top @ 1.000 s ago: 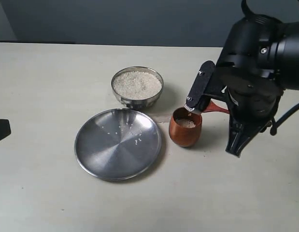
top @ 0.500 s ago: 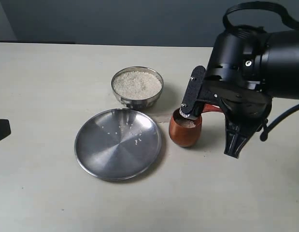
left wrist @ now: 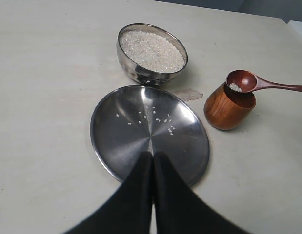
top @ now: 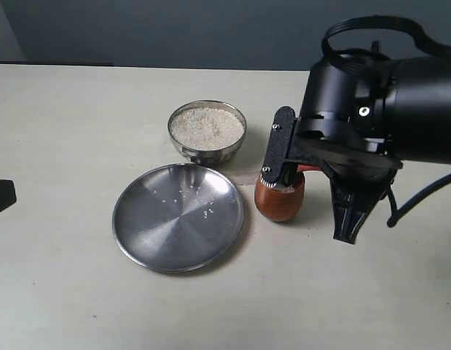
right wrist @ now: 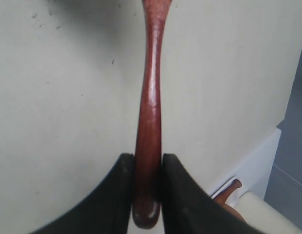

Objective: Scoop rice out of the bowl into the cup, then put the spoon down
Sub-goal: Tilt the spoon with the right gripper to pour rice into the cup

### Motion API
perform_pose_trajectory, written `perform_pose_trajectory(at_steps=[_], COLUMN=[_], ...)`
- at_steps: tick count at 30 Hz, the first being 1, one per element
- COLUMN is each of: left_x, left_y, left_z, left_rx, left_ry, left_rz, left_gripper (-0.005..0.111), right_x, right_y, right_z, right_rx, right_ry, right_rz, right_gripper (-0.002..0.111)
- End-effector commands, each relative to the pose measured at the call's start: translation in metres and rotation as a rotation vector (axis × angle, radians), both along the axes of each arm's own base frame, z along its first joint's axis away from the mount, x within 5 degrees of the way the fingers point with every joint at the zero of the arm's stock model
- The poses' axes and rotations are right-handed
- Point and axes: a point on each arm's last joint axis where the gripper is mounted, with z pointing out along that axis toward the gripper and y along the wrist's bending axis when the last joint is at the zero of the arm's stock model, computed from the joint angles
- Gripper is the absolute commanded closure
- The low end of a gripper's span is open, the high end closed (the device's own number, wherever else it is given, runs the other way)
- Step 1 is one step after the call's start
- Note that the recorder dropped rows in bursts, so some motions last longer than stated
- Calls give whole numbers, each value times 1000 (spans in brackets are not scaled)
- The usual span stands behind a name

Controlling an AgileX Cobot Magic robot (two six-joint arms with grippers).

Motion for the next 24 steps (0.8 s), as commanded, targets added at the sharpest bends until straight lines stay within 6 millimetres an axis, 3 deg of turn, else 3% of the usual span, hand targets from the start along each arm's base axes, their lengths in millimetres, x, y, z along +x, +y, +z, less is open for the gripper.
perform_pose_trajectory(at_steps=[1,9,15,24], left_x=[1,1,1,1], left_y=[0,0,0,0], left_z=[2,2,2,2], left_rx=[-6,-6,-6,-6], left_ry=[-2,-2,-2,-2], left_rz=[2,2,2,2], left_gripper=[106,106,106,106], right_x=[-1,0,-6,-2], right_y=[0,-1,-10,-10], right_z=[-2,-3,-15,-11], right_rx=[-9,-34,-95,-107], right_ry=[5,-3,19,-47], right_rz=[4,21,35,35], right_gripper=[109,109,109,109])
